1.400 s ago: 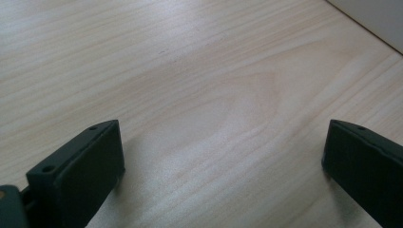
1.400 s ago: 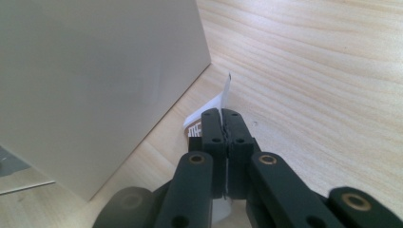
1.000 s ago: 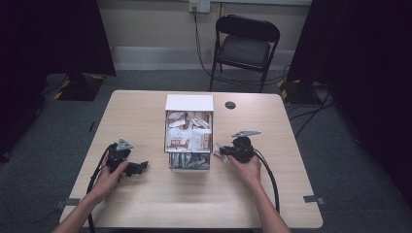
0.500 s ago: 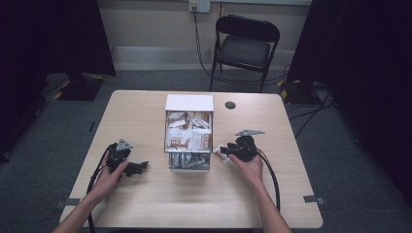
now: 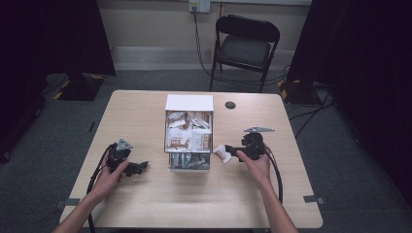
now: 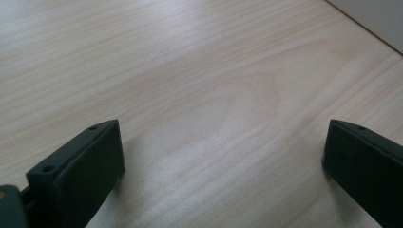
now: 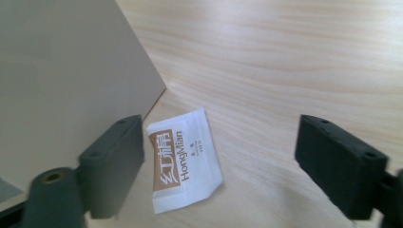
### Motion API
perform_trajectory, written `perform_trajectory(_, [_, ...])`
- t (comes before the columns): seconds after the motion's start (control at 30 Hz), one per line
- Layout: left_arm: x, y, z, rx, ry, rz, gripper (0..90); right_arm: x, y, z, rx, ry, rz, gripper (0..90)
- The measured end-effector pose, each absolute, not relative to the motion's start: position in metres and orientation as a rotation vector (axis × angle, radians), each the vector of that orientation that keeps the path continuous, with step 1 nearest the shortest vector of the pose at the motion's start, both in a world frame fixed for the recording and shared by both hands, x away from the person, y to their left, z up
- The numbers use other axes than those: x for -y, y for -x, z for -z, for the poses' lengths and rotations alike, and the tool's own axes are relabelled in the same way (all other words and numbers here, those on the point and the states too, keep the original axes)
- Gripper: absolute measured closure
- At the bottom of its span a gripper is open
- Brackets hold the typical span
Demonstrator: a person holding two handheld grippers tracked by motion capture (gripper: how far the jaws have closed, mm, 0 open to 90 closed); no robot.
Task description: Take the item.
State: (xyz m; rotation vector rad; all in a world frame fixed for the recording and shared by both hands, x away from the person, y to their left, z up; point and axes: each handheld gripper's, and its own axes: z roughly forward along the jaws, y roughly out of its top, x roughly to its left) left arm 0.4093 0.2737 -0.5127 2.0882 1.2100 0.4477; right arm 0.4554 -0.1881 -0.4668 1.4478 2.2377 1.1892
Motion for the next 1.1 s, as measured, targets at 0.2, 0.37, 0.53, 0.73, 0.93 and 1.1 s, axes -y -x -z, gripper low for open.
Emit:
perform_trajectory(0.2, [-0.274, -0.409, 0.513, -1.209, -2.089, -0.447, 0.0, 0.201, -0.445, 0.451, -2.215, -1.441, -1.189, 14.7])
perform_trajectory(0.37, [-0.274, -0.409, 0.513, -1.209, -2.091, -0.449, 0.0, 0.208, -0.435, 0.445, -2.219, -1.431, -1.161, 14.8])
perform_trajectory(0.53, [-0.274, -0.409, 0.513, -1.209, -2.090, -0.448, 0.0, 0.218, -0.421, 0.440, -2.210, -1.431, -1.169, 14.9])
perform_trajectory(0.73, [-0.274, -0.409, 0.513, -1.210, -2.088, -0.448, 0.0, 0.234, -0.404, 0.437, -2.199, -1.446, -1.119, 17.5])
perform_trajectory(0.93, [-0.274, -0.409, 0.513, -1.210, -2.089, -0.448, 0.0, 0.247, -0.391, 0.437, -2.168, -1.468, -1.099, 16.9])
perform_trajectory(1.1, [-0.274, -0.409, 0.513, -1.210, -2.089, -0.448, 0.0, 0.259, -0.381, 0.444, -2.170, -1.486, -1.052, 17.7])
